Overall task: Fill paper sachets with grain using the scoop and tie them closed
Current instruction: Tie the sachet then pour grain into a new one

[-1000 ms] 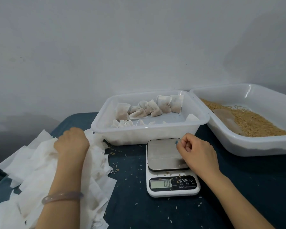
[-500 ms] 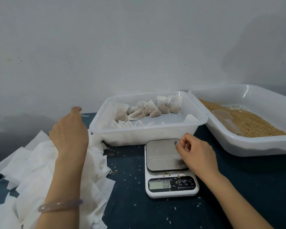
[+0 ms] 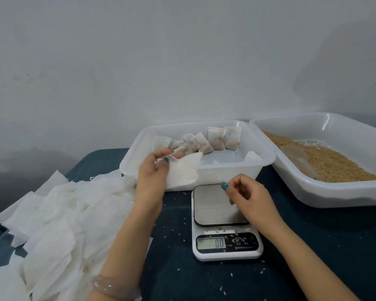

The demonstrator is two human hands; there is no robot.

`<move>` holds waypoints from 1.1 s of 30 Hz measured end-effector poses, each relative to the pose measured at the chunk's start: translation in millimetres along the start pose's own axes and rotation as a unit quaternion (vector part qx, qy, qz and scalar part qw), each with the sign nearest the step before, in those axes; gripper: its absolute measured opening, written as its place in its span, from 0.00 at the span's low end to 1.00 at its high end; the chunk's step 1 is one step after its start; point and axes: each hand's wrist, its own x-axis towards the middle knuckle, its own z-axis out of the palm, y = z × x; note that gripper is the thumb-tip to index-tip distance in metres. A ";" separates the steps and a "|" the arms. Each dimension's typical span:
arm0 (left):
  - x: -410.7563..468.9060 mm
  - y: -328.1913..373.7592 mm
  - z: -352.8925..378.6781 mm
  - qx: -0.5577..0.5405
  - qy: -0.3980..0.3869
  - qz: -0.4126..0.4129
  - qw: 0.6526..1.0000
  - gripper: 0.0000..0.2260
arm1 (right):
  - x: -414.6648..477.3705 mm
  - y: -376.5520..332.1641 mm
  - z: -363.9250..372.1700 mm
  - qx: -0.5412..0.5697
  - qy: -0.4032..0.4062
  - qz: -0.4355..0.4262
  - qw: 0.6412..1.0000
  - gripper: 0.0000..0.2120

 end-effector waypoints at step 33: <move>-41.6 -31.1 24.7 0.061 -0.129 0.114 0.983 0.09 | 5.4 6.7 -5.7 0.084 0.053 0.048 0.994 0.07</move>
